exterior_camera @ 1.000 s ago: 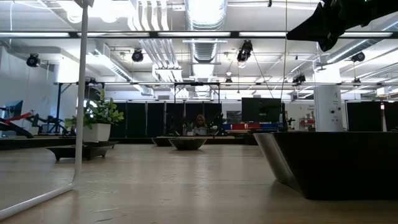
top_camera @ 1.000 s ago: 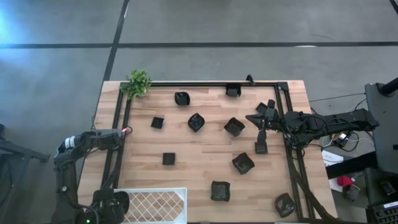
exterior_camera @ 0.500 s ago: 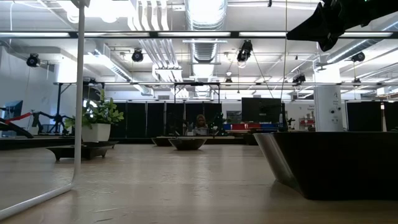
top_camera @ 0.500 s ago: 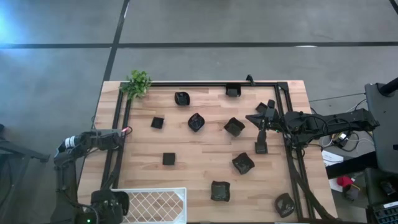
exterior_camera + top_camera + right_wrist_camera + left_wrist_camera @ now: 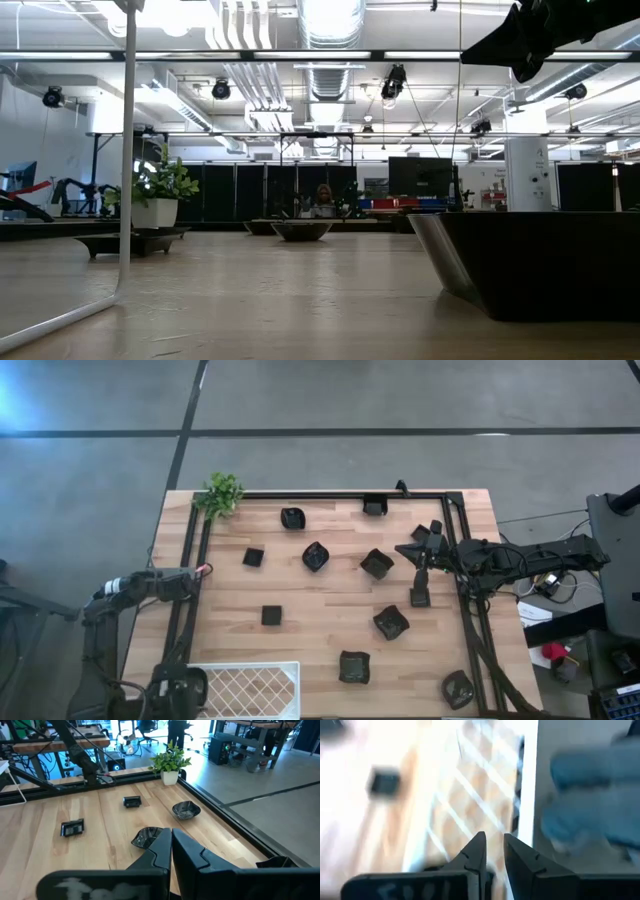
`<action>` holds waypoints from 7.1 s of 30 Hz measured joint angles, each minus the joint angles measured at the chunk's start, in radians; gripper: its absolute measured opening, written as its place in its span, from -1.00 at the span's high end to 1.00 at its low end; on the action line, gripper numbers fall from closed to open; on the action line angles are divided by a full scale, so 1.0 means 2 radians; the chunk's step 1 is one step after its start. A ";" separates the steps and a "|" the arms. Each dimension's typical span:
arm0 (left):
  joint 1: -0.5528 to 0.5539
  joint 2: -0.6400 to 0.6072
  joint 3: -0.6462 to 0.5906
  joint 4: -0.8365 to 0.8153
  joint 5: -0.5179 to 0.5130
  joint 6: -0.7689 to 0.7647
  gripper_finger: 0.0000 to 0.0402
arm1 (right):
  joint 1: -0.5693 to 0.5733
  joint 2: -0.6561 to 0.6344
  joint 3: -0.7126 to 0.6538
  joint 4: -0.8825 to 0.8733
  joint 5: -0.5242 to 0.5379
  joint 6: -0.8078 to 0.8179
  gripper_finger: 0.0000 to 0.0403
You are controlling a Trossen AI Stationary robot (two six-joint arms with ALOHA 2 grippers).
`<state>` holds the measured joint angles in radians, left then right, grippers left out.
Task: Pick & Place Mini shaped plates
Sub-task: Put the black square plate on the shelf
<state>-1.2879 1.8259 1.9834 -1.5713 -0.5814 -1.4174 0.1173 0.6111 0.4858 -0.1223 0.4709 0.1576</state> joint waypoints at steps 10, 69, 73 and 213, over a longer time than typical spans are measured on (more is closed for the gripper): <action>0.042 0.000 -0.001 0.000 -0.233 0.055 0.70 | 0.000 0.000 0.000 0.000 0.000 -0.002 0.94; 0.397 -0.309 -0.586 0.323 0.050 -0.100 0.70 | 0.000 0.000 -0.003 -0.001 -0.001 -0.009 0.94; 0.397 -0.306 -0.607 0.345 0.051 -0.104 0.70 | 0.000 0.000 -0.003 -0.001 -0.001 -0.009 0.94; 0.246 -0.338 -0.462 0.402 0.271 0.127 1.00 | 0.000 0.000 -0.006 -0.001 0.001 -0.002 0.94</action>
<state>-0.7960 1.1497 1.0599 -0.7680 -0.0387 -1.1631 0.1174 0.6113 0.4747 -0.1234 0.4725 0.1539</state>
